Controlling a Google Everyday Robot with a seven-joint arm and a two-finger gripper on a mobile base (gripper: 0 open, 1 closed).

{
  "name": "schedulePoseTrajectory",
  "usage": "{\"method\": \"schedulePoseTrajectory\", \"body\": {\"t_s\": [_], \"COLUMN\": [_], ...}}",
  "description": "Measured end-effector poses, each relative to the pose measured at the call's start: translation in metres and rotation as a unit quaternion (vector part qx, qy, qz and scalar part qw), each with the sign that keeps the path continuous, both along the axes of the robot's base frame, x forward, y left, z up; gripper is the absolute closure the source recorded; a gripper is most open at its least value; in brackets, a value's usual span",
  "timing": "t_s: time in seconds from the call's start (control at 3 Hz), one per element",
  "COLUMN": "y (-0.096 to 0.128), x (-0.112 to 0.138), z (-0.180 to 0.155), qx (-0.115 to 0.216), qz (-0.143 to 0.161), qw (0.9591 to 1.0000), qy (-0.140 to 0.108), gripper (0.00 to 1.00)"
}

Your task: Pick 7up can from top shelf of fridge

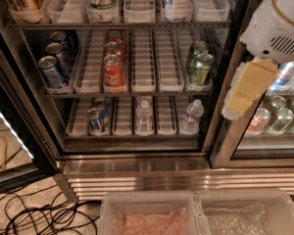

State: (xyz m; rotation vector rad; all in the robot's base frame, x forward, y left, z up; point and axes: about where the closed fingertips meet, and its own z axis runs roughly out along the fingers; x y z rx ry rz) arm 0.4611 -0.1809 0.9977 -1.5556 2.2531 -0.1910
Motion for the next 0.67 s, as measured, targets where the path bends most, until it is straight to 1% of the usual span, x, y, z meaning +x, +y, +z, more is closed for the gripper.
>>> {"method": "schedulePoseTrajectory", "body": {"t_s": [0.33,0.67], "y": [0.054,0.097], "x": [0.021,0.029], "z": [0.019,0.024], "qx": [0.042,0.073], "qz": [-0.026,-0.017], "qw": [0.9986,0.9971], "qy": [-0.016,0.012], "gripper": [0.00,0.00]}}
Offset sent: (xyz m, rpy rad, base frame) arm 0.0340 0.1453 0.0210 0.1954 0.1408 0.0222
